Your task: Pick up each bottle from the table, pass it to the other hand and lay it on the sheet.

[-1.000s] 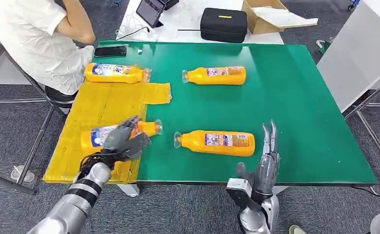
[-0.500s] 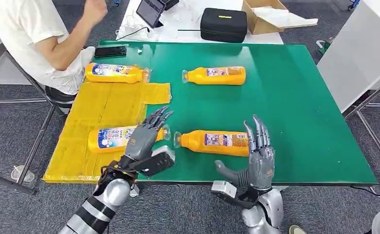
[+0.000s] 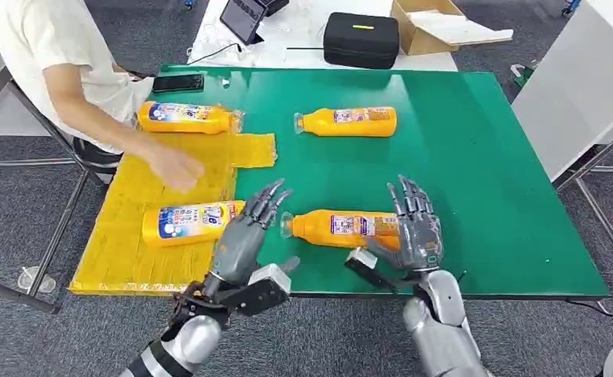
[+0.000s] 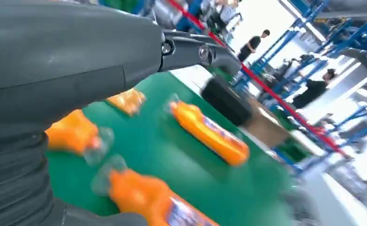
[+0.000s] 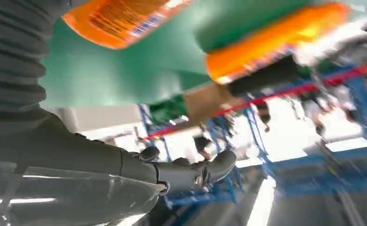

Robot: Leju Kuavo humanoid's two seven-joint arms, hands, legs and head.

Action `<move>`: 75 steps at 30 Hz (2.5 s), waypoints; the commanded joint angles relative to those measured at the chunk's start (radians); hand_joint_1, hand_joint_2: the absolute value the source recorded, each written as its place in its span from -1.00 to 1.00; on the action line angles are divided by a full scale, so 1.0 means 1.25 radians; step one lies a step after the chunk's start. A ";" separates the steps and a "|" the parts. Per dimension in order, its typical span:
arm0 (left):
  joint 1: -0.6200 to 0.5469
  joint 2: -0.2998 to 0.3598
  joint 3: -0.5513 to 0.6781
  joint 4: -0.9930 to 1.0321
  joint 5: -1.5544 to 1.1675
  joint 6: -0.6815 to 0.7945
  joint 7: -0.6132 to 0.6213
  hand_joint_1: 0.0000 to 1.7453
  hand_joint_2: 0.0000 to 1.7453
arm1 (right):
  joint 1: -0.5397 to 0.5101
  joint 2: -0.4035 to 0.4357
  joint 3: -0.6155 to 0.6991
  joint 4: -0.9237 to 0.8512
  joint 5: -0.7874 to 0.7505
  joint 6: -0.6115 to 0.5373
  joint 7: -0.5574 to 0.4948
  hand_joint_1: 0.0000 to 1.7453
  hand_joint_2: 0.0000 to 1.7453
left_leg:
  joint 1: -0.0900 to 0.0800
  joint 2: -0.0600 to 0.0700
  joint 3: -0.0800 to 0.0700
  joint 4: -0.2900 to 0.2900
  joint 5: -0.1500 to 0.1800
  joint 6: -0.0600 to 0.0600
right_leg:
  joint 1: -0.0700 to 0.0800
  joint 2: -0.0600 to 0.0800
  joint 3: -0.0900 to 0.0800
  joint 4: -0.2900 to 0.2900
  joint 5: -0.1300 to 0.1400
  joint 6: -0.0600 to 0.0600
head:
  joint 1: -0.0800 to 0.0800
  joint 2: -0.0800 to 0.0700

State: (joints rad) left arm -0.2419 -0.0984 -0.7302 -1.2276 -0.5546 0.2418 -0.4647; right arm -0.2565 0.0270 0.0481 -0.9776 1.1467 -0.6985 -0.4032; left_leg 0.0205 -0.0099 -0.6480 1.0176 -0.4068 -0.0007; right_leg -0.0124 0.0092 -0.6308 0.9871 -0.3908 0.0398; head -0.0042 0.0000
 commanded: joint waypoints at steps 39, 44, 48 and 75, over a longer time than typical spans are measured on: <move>-0.004 -0.050 0.005 -0.016 0.299 -0.037 -0.068 -1.00 1.00 | -0.255 -0.112 0.129 0.425 -0.296 0.649 -0.019 1.00 1.00 | 0.000 -0.002 0.007 -0.001 0.000 0.001 | 0.001 -0.004 0.007 -0.001 -0.001 -0.001 | 0.000 0.000; 0.019 -0.085 0.035 0.013 0.350 0.061 -0.096 -1.00 1.00 | -0.211 -0.144 0.107 0.415 -0.399 0.720 -0.078 1.00 1.00 | 0.000 -0.001 0.009 -0.001 -0.001 0.001 | 0.001 -0.003 0.009 -0.002 -0.001 -0.001 | -0.001 0.000; 0.019 -0.082 0.035 0.014 0.352 0.062 -0.097 -1.00 1.00 | -0.211 -0.145 0.108 0.413 -0.401 0.721 -0.079 1.00 1.00 | 0.000 -0.003 0.011 -0.002 -0.001 0.001 | 0.001 -0.005 0.010 -0.003 -0.001 -0.001 | 0.000 0.000; 0.044 -0.098 0.094 0.144 0.823 -0.109 -0.026 -1.00 1.00 | -0.014 -0.022 0.308 -0.052 -0.760 0.713 -0.119 1.00 1.00 | 0.000 0.004 0.004 -0.001 -0.003 0.001 | 0.001 0.001 0.002 -0.001 -0.001 -0.002 | 0.000 0.000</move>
State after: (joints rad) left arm -0.1240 -0.2159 -0.6352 -1.1558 0.4631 0.0957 -0.4700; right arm -0.2502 -0.0294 0.2888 -1.0319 0.2148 0.1816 -0.5558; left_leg 0.0212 -0.0080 -0.6474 1.0174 -0.4089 -0.0007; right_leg -0.0112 0.0096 -0.6319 0.9870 -0.3916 0.0393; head -0.0046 0.0000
